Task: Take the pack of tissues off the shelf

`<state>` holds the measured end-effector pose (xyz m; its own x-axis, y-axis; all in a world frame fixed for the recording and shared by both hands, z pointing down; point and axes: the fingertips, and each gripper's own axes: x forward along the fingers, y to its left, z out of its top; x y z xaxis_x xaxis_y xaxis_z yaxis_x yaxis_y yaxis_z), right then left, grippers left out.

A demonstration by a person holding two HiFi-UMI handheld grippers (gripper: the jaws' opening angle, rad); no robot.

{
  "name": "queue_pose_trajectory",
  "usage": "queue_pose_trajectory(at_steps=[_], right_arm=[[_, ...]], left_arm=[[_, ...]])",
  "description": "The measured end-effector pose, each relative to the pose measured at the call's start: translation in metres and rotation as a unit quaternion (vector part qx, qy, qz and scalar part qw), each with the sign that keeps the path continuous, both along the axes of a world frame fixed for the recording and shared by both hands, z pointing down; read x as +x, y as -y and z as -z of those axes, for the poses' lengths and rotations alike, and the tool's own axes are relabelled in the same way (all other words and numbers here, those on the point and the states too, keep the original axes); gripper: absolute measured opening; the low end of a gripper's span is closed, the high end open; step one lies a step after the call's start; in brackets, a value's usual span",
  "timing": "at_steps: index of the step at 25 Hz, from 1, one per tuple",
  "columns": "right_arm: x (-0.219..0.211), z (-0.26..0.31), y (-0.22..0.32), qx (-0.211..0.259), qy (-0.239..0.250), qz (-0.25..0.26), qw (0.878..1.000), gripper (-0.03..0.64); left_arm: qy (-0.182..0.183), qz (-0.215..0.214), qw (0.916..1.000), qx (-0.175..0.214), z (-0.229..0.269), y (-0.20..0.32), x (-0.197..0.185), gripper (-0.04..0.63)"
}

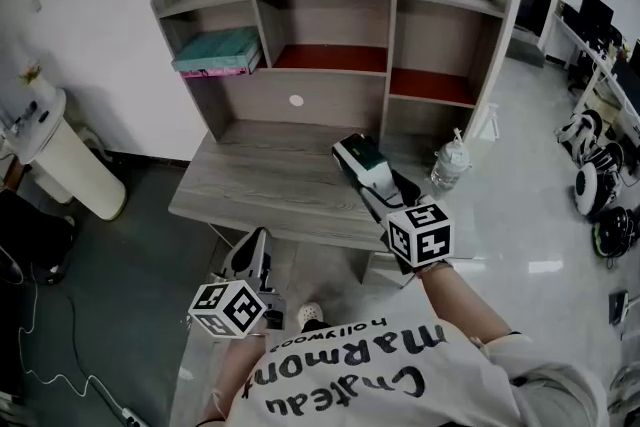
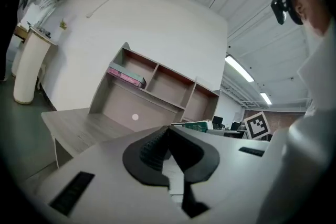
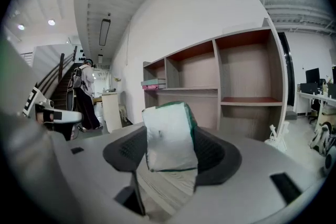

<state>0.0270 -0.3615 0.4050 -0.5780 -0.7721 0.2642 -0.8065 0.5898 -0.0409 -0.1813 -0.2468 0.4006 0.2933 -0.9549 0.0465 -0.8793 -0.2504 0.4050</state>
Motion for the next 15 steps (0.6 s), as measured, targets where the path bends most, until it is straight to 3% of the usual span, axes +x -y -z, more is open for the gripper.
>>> queue_pose_trajectory(at_steps=[15], right_arm=[[0.027, -0.041, -0.074, -0.046, 0.024, 0.027, 0.998, 0.288]], left_arm=[[0.041, 0.012, 0.9987, -0.028, -0.033, -0.066, 0.054, 0.018]])
